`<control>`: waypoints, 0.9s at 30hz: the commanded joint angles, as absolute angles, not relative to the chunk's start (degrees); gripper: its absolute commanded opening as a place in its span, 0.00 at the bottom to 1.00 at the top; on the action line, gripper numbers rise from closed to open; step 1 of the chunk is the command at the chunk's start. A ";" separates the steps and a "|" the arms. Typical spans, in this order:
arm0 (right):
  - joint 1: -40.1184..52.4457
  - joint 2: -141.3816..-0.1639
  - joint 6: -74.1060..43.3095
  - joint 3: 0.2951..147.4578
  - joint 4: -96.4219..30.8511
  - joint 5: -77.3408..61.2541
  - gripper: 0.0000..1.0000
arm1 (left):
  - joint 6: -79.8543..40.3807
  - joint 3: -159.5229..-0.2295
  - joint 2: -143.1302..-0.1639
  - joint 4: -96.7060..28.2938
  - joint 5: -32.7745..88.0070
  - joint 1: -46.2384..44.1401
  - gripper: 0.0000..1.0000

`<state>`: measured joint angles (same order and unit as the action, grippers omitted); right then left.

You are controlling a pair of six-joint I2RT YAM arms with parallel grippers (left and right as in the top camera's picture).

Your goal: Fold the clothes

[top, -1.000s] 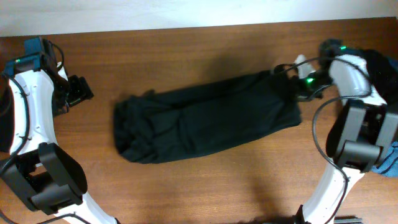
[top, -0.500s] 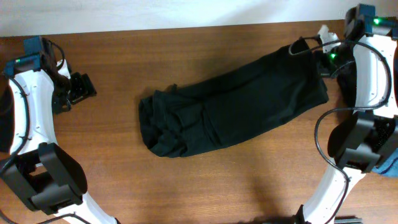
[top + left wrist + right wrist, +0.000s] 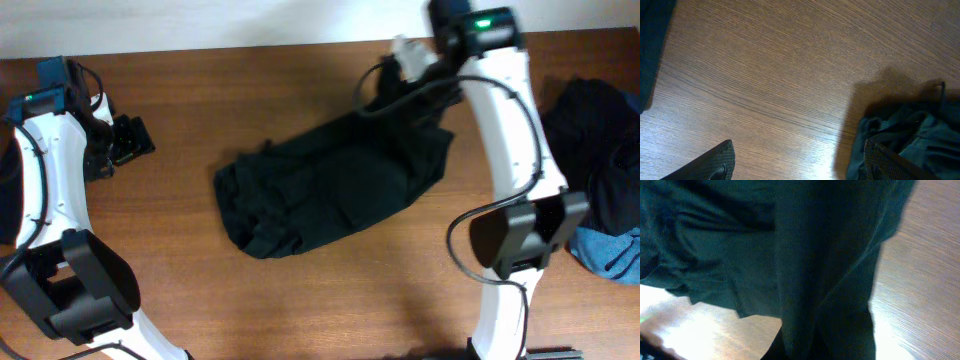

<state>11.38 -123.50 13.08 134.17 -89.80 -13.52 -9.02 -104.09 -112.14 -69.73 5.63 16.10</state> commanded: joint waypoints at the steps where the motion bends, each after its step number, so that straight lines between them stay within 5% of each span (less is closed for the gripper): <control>1: 16.23 -123.26 7.22 135.79 -90.11 -14.61 0.04 | -8.05 -103.98 -112.60 -69.45 6.24 16.29 0.82; 11: 24.86 -121.84 3.16 144.66 -91.96 -14.52 0.04 | -8.03 -103.98 -112.60 -69.91 7.40 16.29 0.79; 13: 24.36 -121.84 1.78 148.51 -93.25 -13.15 0.04 | -8.03 -103.98 -112.53 -70.59 12.64 16.27 0.59; 16: 22.50 -121.84 1.39 151.13 -94.13 -11.73 0.04 | -5.21 -103.98 -112.49 -71.48 25.06 15.18 0.04; 17: 21.82 -121.84 1.39 151.20 -94.15 -11.77 0.04 | -4.84 -103.98 -112.38 -72.12 27.53 14.35 0.01; 27: 20.18 -122.91 1.43 150.65 -92.16 -11.68 0.04 | -4.23 -103.98 -112.16 -78.94 28.93 -5.17 0.01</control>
